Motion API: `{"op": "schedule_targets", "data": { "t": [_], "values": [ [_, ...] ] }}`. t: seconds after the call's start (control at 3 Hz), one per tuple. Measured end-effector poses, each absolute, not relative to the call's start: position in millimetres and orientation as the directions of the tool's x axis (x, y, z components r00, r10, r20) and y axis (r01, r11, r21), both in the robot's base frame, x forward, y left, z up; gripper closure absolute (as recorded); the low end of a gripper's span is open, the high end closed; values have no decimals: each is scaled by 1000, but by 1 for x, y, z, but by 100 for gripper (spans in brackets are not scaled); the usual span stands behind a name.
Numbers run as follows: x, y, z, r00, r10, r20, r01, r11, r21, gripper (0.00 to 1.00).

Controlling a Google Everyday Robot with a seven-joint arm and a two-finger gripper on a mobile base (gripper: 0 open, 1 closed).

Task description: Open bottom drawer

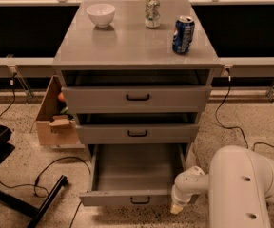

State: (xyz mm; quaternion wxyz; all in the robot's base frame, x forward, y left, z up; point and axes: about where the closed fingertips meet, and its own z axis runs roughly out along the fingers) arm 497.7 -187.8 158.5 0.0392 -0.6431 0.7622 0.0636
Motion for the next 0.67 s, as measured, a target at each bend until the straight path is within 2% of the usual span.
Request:
{"op": "schedule_targets", "data": {
  "t": [0.33,0.67],
  "values": [
    [505,-188,164,-167,-975,-144,-986,163,35,81],
    [510,-189,165,-166,-975,-145,-986,163,31,100]
  ]
}}
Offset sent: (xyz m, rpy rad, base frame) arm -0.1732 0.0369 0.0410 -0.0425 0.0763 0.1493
